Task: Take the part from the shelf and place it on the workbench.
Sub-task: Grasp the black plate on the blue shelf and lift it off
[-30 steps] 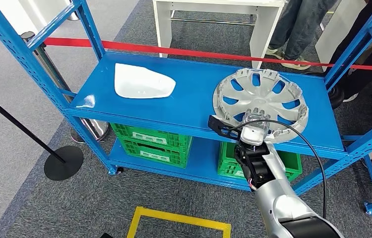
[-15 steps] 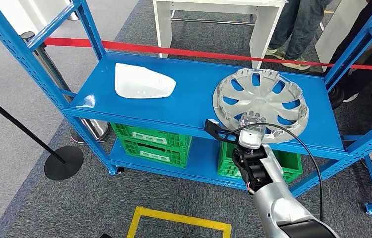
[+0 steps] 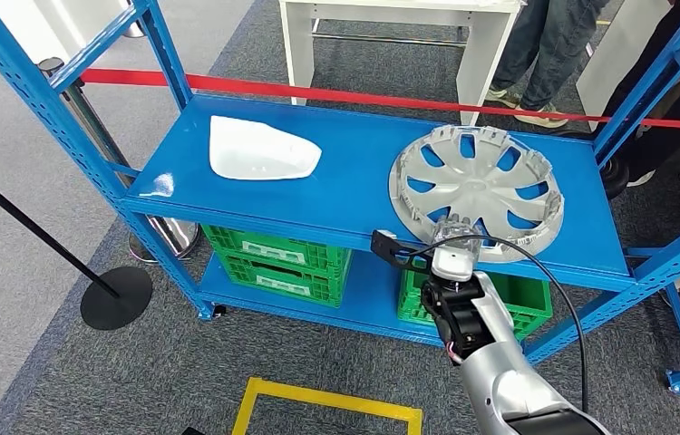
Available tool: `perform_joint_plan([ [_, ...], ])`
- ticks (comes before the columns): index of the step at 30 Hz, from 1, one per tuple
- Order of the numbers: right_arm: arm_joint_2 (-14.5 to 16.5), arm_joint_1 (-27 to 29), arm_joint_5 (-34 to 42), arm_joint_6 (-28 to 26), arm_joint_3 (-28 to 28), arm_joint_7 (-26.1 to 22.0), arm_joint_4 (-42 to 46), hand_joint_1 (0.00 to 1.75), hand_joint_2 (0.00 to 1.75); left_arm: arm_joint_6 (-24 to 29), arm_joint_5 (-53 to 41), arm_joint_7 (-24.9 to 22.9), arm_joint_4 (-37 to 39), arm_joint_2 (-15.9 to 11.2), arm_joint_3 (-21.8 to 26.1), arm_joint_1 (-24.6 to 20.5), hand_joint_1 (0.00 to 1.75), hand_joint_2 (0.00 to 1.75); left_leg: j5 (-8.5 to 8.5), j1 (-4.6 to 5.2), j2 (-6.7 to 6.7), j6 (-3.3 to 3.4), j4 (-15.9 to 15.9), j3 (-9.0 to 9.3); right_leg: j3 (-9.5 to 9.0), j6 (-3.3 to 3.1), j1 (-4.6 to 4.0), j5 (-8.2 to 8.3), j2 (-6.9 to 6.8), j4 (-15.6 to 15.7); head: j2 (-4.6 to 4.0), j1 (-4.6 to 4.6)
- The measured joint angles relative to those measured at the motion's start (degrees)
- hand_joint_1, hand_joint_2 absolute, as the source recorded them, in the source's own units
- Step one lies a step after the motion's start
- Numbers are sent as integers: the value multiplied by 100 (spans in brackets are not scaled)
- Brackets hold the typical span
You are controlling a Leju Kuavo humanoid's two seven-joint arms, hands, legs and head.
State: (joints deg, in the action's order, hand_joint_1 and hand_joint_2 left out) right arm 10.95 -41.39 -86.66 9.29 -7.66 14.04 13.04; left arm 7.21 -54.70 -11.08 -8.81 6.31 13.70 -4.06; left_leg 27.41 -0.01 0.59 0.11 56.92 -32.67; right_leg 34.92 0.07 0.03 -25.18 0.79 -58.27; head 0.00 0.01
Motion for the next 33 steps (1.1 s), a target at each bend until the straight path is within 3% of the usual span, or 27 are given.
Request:
perform_joint_plan([
  [2,1,13,1,29,1,4,-1,8,175,-1,-15,-1,0,1,9,1,0,0,0,0,0,0,0,1,0,0,0,0,0,0,0,1],
  [4,0,25,2,51,1,9,-2,65,175,-2,-35,-1,0,1,20,3,0,0,0,0,0,0,0,1,-1,0,0,0,0,0,0,0],
  [6,0,38,2,55,1,10,-2,142,175,-2,-41,-1,0,1,31,4,0,0,0,0,0,0,0,1,-1,0,0,0,0,0,0,0],
  [8,0,42,-2,54,1,10,-4,169,175,-2,-40,-2,0,-1,43,5,0,0,0,0,0,0,0,2,-2,0,0,0,0,0,0,1],
  [33,98,125,-138,-397,-215,-103,-6,175,175,17,43,-42,0,-4,299,23,0,0,2,0,0,-2,-1,19,-20,0,0,-1,-1,1,0,-1],
])
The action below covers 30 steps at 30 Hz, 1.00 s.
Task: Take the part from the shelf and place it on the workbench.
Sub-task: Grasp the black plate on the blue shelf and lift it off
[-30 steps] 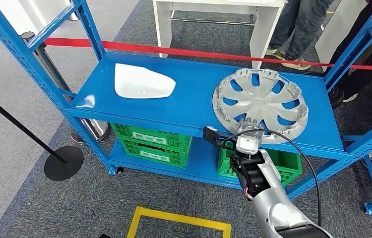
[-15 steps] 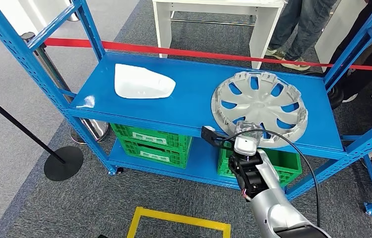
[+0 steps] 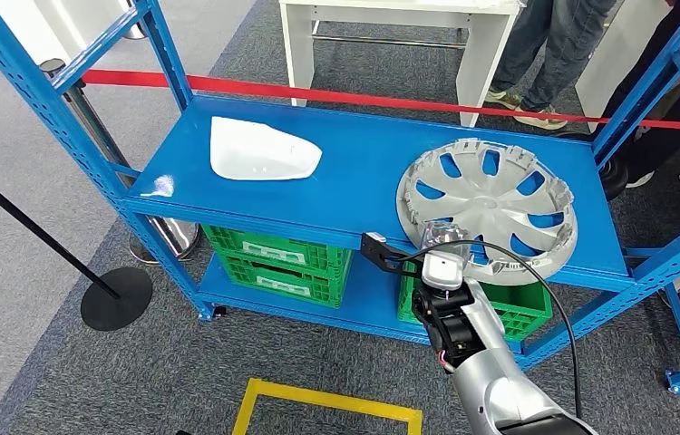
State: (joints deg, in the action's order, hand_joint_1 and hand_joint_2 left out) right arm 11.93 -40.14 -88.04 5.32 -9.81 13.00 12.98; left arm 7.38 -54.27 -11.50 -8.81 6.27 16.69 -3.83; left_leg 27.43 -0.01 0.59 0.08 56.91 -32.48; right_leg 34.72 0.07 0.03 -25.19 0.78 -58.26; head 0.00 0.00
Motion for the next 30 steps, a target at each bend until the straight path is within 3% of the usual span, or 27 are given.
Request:
perform_joint_plan([
  [11,-2,11,-4,-89,-23,-38,0,175,175,31,-21,17,0,0,5,1,0,0,0,0,-1,0,0,1,0,0,-1,0,1,0,0,0],
  [19,-33,136,-13,-782,-70,-508,0,175,175,264,-135,245,0,0,27,6,0,0,0,0,-3,0,0,-3,3,-1,-1,1,2,0,0,1],
  [22,-21,187,172,-1331,-69,-1104,5,175,175,410,-108,470,0,0,96,13,0,0,0,0,-3,0,0,-10,10,-1,-1,1,2,-1,0,1],
  [26,103,223,1069,-2008,151,-2573,63,175,175,545,54,796,-2,8,288,15,0,0,1,-1,-3,-2,0,-13,15,-1,-4,1,3,-2,0,1],
  [30,409,273,2605,-1799,575,-4262,280,175,175,584,58,937,-2,35,440,16,0,0,3,-3,-2,-5,-1,-16,20,-3,-6,-2,3,-2,0,2],
])
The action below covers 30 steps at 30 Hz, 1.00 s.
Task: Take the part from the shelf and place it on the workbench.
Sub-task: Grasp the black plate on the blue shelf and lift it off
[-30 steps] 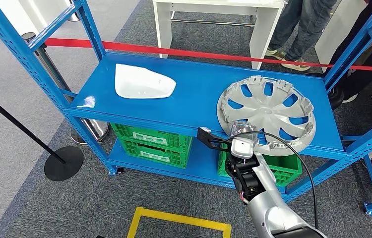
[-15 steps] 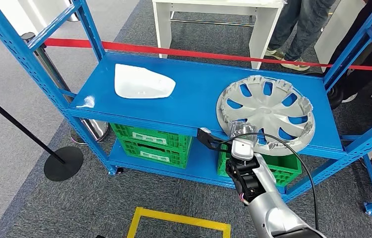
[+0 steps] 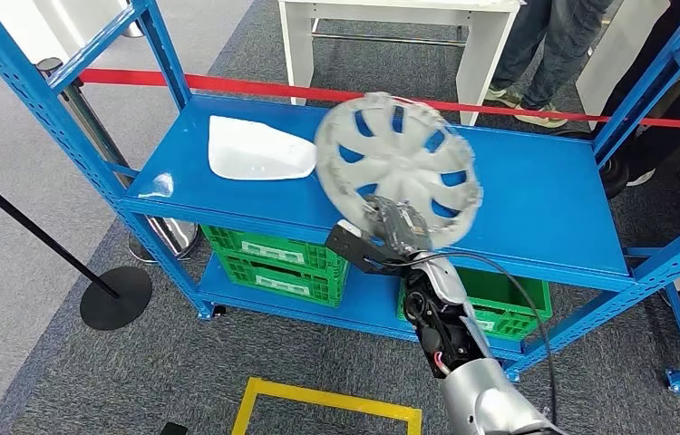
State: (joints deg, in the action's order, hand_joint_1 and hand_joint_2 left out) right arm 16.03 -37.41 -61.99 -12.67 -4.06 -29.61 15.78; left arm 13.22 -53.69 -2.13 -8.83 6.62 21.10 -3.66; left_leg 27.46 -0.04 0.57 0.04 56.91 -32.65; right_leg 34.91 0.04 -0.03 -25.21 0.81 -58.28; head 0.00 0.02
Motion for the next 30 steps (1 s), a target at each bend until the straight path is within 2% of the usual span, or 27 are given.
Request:
perform_joint_plan([
  [2,133,60,727,295,119,-548,209,175,175,-1,-29,56,0,7,45,0,0,0,0,0,0,0,0,0,0,-2,0,-2,-1,0,0,-1],
  [5,241,209,1758,736,65,-886,706,175,175,-2,-81,107,0,20,105,0,0,0,0,0,0,0,0,0,-1,-3,1,-3,-2,0,0,-2],
  [10,190,596,3246,1035,-486,-863,1762,175,175,9,-166,126,1,39,171,0,0,0,0,2,1,0,0,0,0,-2,5,-3,-1,1,0,-2],
  [15,-72,1009,4646,1153,-1260,-762,2987,175,175,75,-197,185,0,46,273,0,0,0,2,2,2,-1,1,-5,5,-2,5,-3,-2,1,0,-1],
  [21,-410,1324,5471,1313,-1870,-705,4407,175,175,115,-178,223,0,50,405,1,0,0,3,2,2,-1,0,-7,7,-1,4,-5,-2,1,0,-1],
  [30,-758,1648,6044,1448,-2267,-703,5933,175,175,186,-218,286,0,55,515,1,0,0,3,2,2,-1,0,-5,4,-1,4,-5,-2,1,0,-2],
])
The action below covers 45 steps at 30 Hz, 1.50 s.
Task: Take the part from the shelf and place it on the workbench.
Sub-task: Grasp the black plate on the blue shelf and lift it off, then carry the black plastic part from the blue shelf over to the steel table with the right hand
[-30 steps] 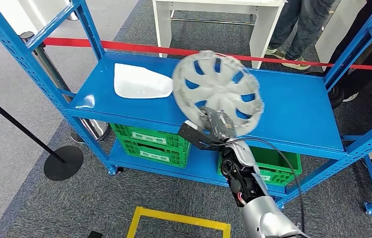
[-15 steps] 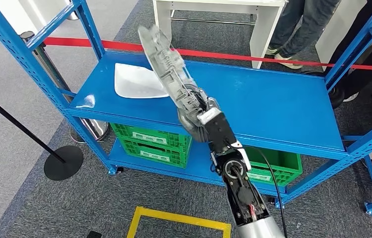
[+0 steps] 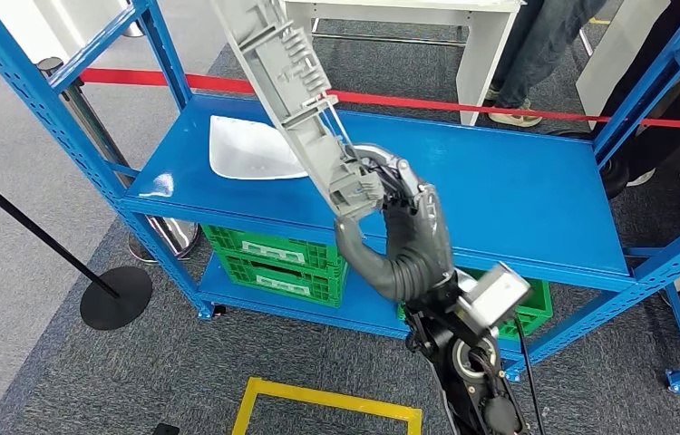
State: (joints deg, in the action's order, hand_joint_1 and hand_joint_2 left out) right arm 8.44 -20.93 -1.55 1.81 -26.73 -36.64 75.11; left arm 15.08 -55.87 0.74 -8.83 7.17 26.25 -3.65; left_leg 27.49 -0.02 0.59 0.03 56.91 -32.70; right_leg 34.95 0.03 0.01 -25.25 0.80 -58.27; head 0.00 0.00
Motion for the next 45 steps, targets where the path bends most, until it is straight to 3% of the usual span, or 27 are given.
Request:
perform_joint_plan([
  [6,-123,99,39,3,-65,-5,402,175,175,10,-14,36,0,5,34,0,0,0,0,0,0,0,0,1,-1,0,0,0,0,0,0,1],
  [7,-144,131,56,3,-72,-11,472,175,175,16,-24,64,0,6,36,0,0,44,0,0,1,0,0,1,-1,0,0,0,-1,0,0,1],
  [9,-192,212,100,3,-86,-33,642,175,175,30,-40,125,0,9,39,1,0,44,0,0,1,0,0,1,-1,0,0,0,-1,0,0,0],
  [10,-216,257,123,2,-92,-42,734,175,175,35,-43,156,0,11,41,1,0,87,0,0,1,0,0,1,-1,0,0,0,-1,0,0,1],
  [11,-242,300,144,2,-96,-50,829,175,175,43,-43,187,0,14,43,1,0,87,1,0,1,0,0,1,-1,0,0,0,-1,0,0,1],
  [13,-295,380,174,-1,-100,-55,1017,175,175,53,-41,244,0,21,49,1,0,175,2,0,1,0,0,1,-1,0,0,-1,-1,0,0,1],
  [45,-543,602,342,134,-208,117,1396,175,175,121,190,529,-2,62,368,1,0,175,4,0,1,-1,0,4,-5,0,-1,-1,-1,0,0,1],
])
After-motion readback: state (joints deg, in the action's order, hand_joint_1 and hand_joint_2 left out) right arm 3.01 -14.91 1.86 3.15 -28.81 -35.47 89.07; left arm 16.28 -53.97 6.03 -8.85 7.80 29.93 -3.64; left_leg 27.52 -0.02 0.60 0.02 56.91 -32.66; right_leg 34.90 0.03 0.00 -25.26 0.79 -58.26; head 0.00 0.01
